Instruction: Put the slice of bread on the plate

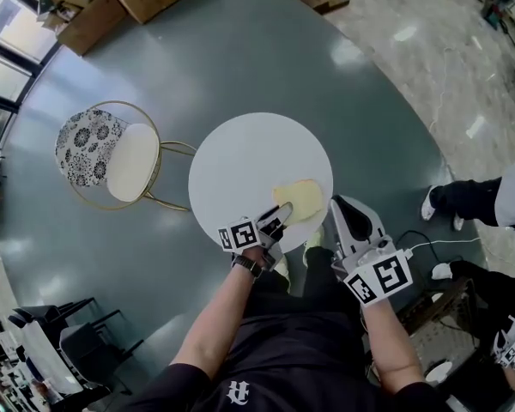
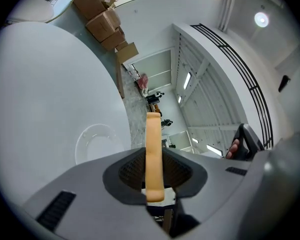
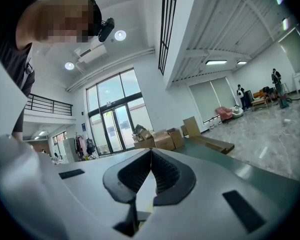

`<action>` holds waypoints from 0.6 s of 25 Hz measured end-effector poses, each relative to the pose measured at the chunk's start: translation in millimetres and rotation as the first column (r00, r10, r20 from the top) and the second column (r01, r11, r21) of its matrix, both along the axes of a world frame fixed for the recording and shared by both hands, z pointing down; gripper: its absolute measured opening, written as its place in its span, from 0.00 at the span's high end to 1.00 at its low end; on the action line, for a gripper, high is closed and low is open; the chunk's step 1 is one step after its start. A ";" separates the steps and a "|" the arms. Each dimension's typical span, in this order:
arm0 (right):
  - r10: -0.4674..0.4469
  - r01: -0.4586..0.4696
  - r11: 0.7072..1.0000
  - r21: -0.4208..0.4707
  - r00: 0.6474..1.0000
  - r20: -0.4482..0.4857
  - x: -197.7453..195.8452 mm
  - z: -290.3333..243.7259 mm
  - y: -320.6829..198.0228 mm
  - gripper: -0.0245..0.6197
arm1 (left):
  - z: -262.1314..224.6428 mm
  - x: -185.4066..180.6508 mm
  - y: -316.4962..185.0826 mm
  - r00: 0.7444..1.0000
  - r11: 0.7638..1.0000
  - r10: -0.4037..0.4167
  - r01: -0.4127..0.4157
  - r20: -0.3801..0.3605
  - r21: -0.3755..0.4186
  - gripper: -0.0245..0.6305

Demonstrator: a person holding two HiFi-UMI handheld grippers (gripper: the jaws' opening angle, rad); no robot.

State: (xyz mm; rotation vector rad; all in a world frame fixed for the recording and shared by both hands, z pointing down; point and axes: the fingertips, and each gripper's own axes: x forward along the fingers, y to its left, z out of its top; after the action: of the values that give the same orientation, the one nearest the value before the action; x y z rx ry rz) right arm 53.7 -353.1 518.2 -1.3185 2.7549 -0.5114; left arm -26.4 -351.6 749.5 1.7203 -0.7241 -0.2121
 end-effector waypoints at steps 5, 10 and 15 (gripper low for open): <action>-0.004 0.004 1.000 -0.017 1.000 0.004 -3.2 19.7 -9.6 0.95 | 27.0 -2.4 -7.6 1.000 0.999 0.020 -0.019 0.008 -0.044 0.83; -0.011 0.012 1.000 -0.025 1.000 0.005 -6.0 28.3 -10.7 0.95 | 47.4 -4.7 -10.9 1.000 0.996 0.013 -0.014 -0.009 -0.085 0.83; -0.012 0.013 0.999 -0.044 1.000 0.007 -2.0 39.8 -11.1 0.95 | 65.6 -3.5 -17.0 0.999 0.993 0.025 -0.020 0.044 -0.114 0.83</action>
State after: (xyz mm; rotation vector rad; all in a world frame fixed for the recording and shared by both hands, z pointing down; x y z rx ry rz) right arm 51.7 -364.1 558.0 -1.3067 2.7636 -0.5800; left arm -29.9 -368.6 815.1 1.6285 -0.7363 -0.1140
